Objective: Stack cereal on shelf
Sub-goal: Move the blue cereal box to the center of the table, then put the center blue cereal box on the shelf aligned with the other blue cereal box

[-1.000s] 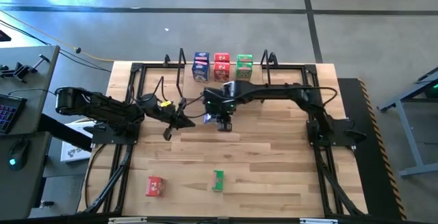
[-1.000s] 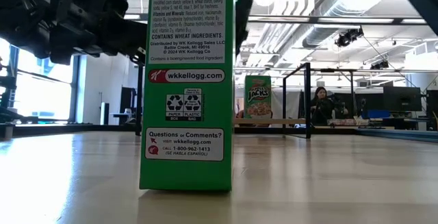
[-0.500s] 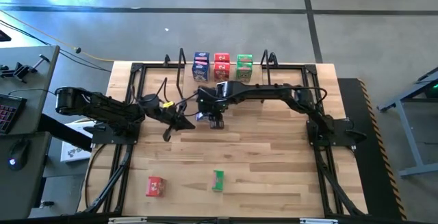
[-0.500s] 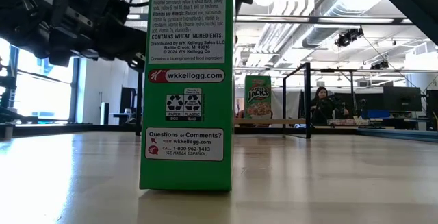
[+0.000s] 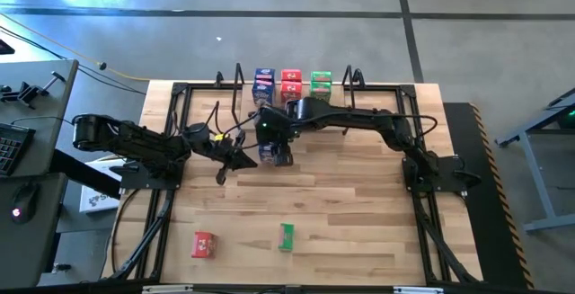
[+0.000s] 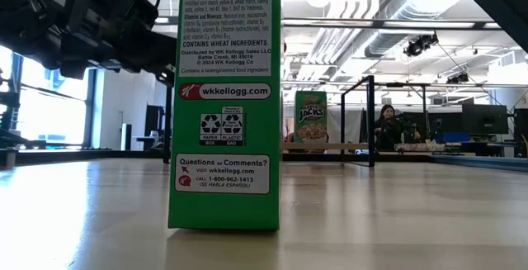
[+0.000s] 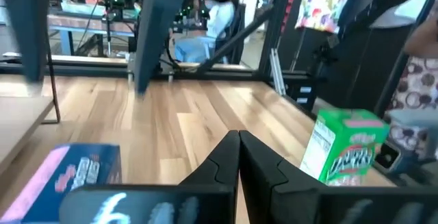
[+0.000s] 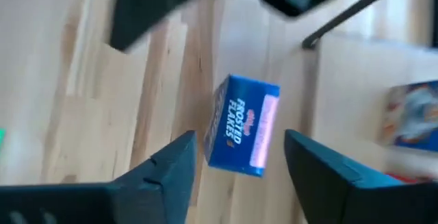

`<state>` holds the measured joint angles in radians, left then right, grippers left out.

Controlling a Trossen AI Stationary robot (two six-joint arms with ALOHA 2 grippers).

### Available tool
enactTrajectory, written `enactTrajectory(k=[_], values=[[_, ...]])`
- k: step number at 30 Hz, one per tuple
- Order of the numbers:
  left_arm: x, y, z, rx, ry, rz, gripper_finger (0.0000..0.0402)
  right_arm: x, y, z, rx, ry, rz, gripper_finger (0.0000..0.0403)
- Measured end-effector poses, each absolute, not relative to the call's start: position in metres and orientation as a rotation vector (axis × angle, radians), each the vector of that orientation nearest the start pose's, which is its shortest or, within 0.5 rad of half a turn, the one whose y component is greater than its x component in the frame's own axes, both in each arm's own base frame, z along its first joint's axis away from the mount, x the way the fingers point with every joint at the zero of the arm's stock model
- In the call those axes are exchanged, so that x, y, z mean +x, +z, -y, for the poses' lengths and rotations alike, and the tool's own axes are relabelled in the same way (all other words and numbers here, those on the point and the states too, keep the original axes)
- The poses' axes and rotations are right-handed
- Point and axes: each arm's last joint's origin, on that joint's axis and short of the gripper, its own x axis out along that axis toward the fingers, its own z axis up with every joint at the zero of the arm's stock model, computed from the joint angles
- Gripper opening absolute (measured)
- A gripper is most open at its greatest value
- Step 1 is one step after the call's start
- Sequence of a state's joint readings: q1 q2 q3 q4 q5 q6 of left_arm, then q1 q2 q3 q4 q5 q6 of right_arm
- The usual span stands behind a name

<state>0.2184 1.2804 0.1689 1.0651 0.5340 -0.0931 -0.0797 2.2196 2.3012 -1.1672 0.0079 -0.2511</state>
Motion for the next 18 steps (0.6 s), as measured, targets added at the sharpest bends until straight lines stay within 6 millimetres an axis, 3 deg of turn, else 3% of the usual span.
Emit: enactTrajectory(k=[3,6,9,11,18], values=[[0.203,0.166,-0.03,-0.148,-0.308,-0.041,0.0001,0.454,0.333,0.031,-0.239,0.062,-1.032,0.0159],[0.207,0.172,-0.031,-0.195,-0.307,-0.027,0.0,0.443,0.335,0.029,-0.245,0.044,-0.976,0.01],[0.211,0.177,-0.032,-0.203,-0.306,-0.023,0.0001,0.432,0.315,0.027,-0.226,0.029,-0.936,0.0032],[0.215,0.179,-0.032,-0.209,-0.289,-0.034,0.0007,0.421,0.304,0.022,-0.211,0.017,-0.857,0.0009],[0.236,0.194,-0.036,-0.243,-0.296,-0.25,0.0065,0.356,0.26,-0.006,-0.086,-0.052,-0.545,0.0019]])
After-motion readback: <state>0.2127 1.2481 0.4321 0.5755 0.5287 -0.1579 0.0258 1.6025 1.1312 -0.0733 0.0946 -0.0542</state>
